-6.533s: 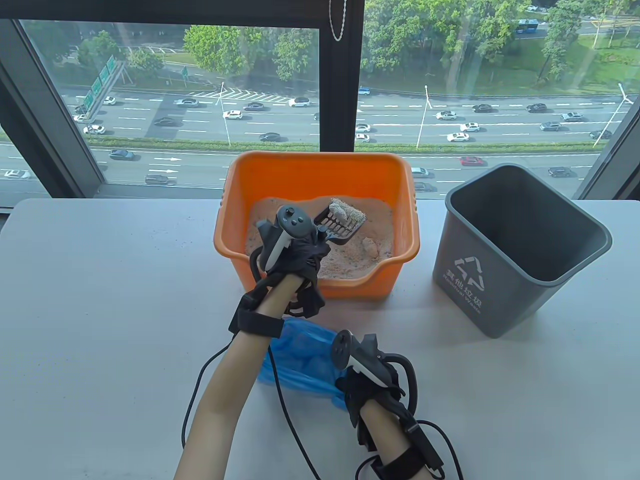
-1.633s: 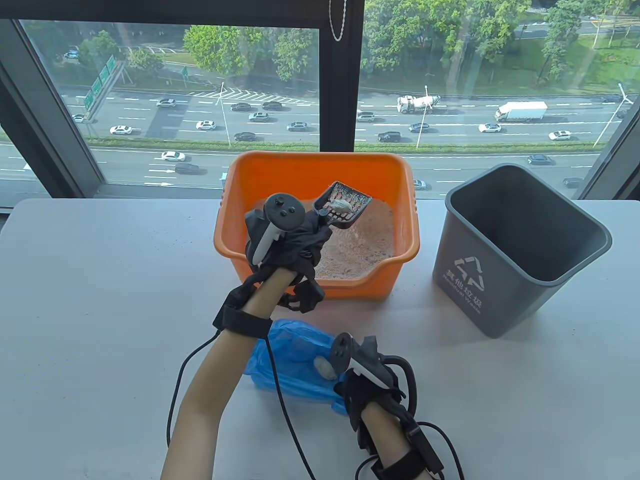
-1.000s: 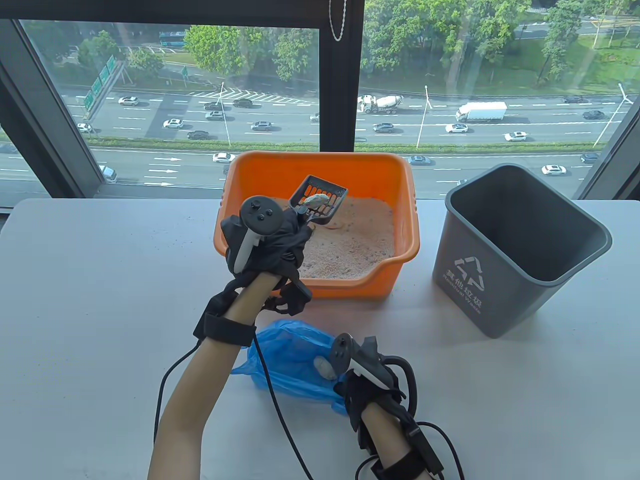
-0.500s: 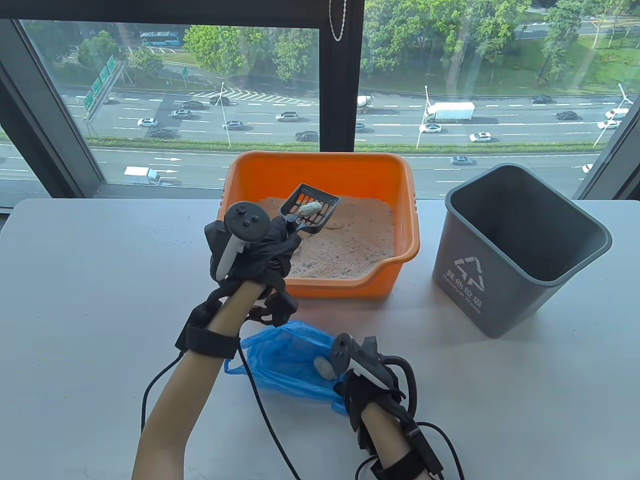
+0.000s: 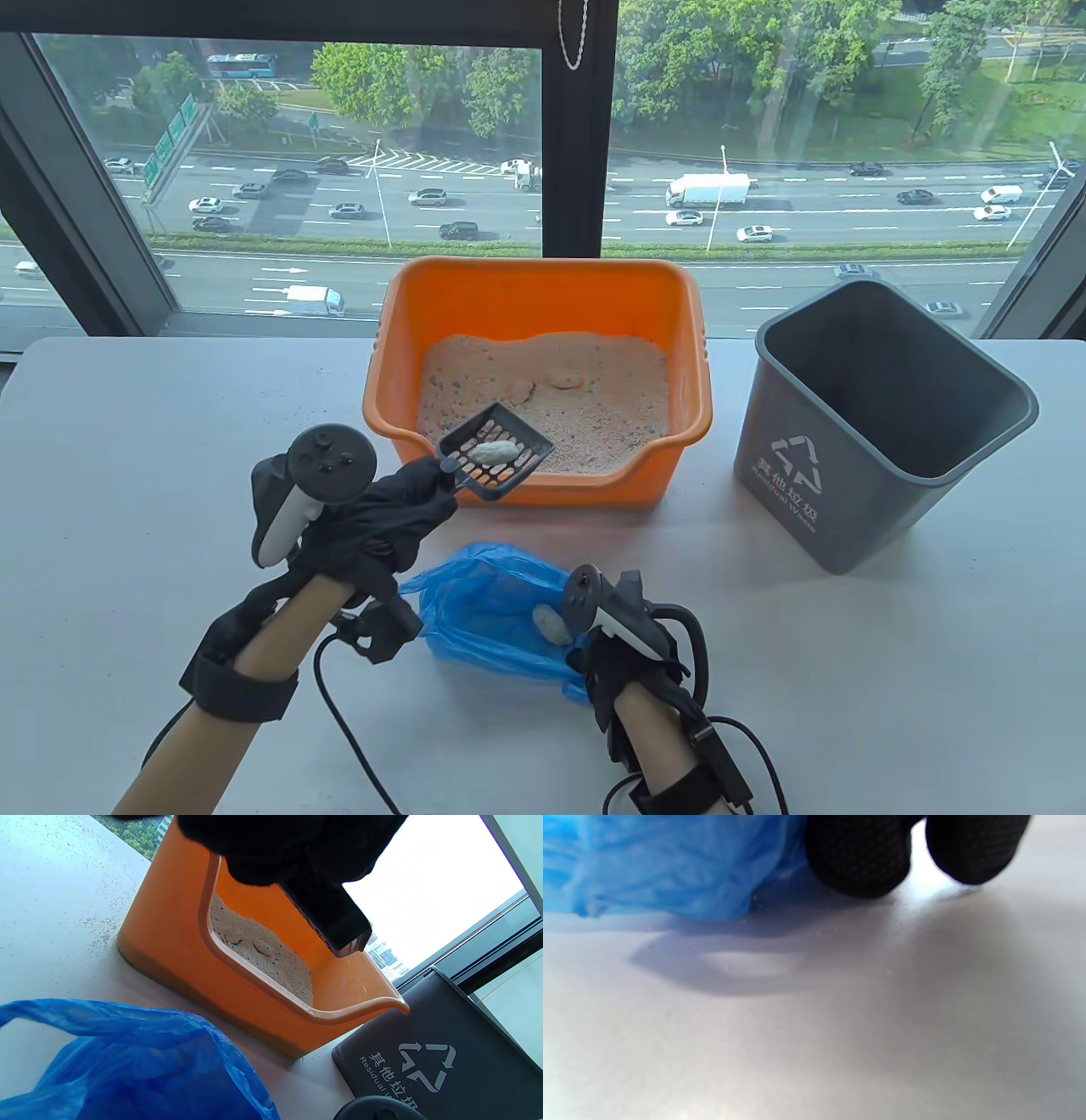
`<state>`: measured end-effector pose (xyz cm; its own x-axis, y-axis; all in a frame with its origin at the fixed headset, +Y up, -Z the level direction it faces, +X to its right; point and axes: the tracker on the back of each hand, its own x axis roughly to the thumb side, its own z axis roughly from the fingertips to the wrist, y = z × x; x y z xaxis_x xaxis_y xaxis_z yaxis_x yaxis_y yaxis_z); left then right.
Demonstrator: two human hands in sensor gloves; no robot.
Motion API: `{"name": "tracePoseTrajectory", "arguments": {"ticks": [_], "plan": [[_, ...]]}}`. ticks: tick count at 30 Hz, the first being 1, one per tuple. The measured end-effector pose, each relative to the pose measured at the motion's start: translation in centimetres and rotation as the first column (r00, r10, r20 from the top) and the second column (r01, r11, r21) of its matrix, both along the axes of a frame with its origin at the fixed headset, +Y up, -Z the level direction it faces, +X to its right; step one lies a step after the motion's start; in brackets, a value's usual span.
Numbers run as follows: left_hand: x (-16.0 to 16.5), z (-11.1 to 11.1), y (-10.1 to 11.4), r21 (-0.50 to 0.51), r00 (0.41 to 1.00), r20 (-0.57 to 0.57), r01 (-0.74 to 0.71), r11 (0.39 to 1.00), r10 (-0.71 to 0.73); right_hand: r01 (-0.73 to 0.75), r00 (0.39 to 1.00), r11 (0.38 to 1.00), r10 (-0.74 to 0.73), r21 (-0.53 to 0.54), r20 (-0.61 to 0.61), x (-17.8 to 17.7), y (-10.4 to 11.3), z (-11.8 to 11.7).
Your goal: Scoop cat litter
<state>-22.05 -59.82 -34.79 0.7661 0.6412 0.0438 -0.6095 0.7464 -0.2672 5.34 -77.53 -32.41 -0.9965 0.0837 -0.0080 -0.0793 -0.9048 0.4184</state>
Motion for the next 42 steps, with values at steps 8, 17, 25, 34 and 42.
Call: {"name": "tracePoseTrajectory", "arguments": {"ticks": [8,17,25,34,42], "plan": [[-2.8,5.2,-1.7,-0.098,0.993,0.109,0.06,0.993,-0.049,0.003,1.0,1.0,-0.003,-0.002,-0.002,0.0,0.0,0.0],[-1.5,6.0,-4.3,-0.281,0.962,0.219,0.22,0.934,-0.161,0.007,1.0,1.0,-0.007,-0.004,-0.002,0.1,0.0,0.0],[2.5,4.1,-5.5,-0.291,0.892,0.251,0.44,0.85,-0.376,0.007,1.0,1.0,-0.007,-0.006,-0.005,0.1,-0.1,0.0],[1.0,5.6,-4.6,-0.301,0.905,0.256,0.409,0.861,-0.34,0.009,1.0,1.0,-0.009,-0.009,-0.008,0.1,-0.1,0.0],[-2.1,6.5,-0.2,-0.218,0.972,0.13,0.22,0.951,-0.195,0.009,1.0,1.0,-0.01,-0.007,-0.009,0.0,-0.1,0.1]]}}
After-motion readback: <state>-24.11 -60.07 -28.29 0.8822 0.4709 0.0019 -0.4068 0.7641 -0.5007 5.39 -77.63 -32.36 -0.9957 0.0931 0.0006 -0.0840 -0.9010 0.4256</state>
